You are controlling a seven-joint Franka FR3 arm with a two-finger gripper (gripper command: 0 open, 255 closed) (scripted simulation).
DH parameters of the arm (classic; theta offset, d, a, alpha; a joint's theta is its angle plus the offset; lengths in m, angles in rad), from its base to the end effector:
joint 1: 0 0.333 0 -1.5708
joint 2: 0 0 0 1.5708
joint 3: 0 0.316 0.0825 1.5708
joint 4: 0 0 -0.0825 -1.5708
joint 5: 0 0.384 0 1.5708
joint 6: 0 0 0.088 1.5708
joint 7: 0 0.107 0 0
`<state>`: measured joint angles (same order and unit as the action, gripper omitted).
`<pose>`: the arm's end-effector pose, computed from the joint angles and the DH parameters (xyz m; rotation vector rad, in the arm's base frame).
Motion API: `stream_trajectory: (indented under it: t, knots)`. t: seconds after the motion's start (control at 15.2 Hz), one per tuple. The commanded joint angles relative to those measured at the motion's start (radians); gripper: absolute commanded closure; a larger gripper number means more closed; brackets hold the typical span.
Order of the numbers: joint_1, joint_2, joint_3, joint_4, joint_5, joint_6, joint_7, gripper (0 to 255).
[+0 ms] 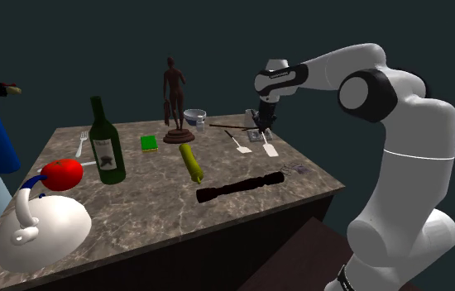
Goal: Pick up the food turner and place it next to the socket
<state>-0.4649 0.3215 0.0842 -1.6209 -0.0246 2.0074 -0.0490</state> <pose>0.6105 -0.2522 0.4438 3.0877 -0.5097 0.1025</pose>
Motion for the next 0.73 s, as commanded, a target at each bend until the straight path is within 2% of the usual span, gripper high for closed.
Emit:
stream_trajectory:
  t: [0.0, 0.66]
  knots:
    - [-0.001, 0.005, 0.000, -0.022, 0.000, 0.027, -0.001, 255]
    - [0.000, 0.047, -0.002, -0.099, -0.005, 0.146, 0.002, 255]
